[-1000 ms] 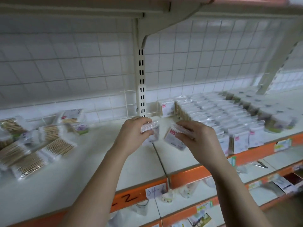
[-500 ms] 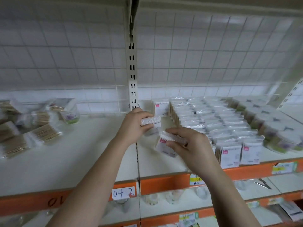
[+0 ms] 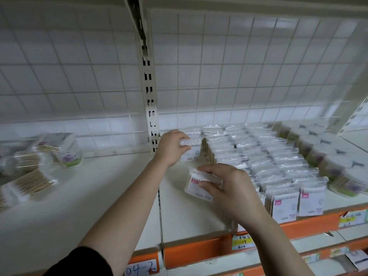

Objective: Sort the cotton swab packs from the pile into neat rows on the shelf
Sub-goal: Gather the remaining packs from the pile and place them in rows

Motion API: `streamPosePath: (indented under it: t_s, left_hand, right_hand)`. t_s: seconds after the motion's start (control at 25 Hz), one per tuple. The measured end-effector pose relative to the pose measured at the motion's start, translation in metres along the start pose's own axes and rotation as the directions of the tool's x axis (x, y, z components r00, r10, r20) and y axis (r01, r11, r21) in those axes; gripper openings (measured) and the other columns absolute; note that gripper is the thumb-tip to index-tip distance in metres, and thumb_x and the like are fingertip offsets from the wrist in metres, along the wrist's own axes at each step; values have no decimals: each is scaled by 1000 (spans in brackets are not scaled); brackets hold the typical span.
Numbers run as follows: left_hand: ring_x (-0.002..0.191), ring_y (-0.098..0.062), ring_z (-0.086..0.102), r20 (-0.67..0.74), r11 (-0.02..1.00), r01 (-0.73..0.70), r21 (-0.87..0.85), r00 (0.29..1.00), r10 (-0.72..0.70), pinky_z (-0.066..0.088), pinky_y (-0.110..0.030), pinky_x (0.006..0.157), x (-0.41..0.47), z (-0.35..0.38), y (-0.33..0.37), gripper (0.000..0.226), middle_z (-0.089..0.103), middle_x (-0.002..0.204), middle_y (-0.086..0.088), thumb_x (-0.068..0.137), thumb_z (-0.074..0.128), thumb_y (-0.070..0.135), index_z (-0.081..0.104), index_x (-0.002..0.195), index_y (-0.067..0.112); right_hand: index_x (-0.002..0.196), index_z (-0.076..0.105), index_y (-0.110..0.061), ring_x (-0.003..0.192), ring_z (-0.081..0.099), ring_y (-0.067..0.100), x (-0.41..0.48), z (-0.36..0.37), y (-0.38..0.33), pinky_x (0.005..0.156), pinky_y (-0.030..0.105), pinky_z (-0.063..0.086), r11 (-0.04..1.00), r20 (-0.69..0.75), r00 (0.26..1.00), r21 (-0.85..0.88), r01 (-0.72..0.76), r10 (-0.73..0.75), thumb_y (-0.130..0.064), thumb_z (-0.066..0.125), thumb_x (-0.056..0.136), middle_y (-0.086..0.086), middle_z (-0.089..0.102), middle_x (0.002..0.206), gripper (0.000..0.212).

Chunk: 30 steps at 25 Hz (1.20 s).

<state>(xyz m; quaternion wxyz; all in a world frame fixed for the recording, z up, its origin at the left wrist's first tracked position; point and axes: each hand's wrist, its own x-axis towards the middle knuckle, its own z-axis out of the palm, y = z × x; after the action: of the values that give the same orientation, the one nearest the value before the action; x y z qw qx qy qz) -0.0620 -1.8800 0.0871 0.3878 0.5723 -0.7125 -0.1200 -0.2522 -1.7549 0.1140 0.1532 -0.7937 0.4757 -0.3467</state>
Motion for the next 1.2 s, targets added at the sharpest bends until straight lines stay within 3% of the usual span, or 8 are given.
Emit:
streamPosePath:
  t_s: [0.28, 0.56, 0.72, 0.96, 1.08, 1.2]
  left_hand:
    - [85, -13, 55, -60, 999, -14, -31, 998, 12, 34, -3, 71, 17, 13, -7, 23, 56, 95, -2, 77, 77, 13, 73, 99, 8]
    - [75, -9, 51, -139, 997, -14, -70, 990, 4, 33, -1, 68, 23, 22, -11, 21, 53, 86, 0, 75, 78, 9, 74, 95, 5]
    - [79, -11, 53, -144, 998, -23, -55, 989, 15, 34, -4, 69, 24, 25, -11, 22, 56, 89, 1, 75, 78, 12, 73, 96, 7]
    - [84, -14, 57, -160, 1000, 13, -14, 987, -15, 37, -14, 76, 18, 30, -13, 36, 54, 108, -4, 79, 75, 17, 64, 112, 9]
    - [97, -16, 54, -174, 996, -40, 79, 983, 53, 41, -22, 87, 9, 27, -12, 45, 50, 119, -6, 84, 69, 18, 56, 126, 9]
    - [104, -24, 55, -166, 981, -85, 174, 979, 114, 42, -28, 88, 0, 14, -11, 38, 53, 117, -9, 85, 64, 17, 59, 122, 7]
  right_hand:
    - [109, 69, -26, 100, 61, 8, 7, 2, 7, 85, 21, 45, 1000, 22, 1000, -11, -10, 10, -27, 73, 80, -14, 68, 107, 29]
    - [109, 69, -24, 99, 60, 8, 11, 0, 12, 82, 9, 38, 1000, 41, 999, -13, -4, 4, -25, 74, 79, -12, 68, 107, 30]
    - [113, 68, -27, 104, 58, 6, 12, -3, 14, 83, 2, 32, 1000, 82, 997, -19, -8, 9, -24, 73, 80, -13, 67, 112, 33]
    - [115, 66, -29, 106, 57, 8, 11, -2, 14, 89, 16, 40, 999, 98, 995, -39, 16, -12, -27, 71, 81, -12, 67, 114, 35]
    - [116, 67, -27, 105, 59, 10, 16, -4, 14, 89, 18, 42, 998, 93, 995, -54, 39, -34, -25, 72, 81, -9, 68, 113, 36]
    - [116, 67, -26, 103, 60, 11, 26, -5, 16, 86, 15, 41, 997, 96, 994, -50, 56, -51, -23, 72, 80, -7, 69, 112, 36]
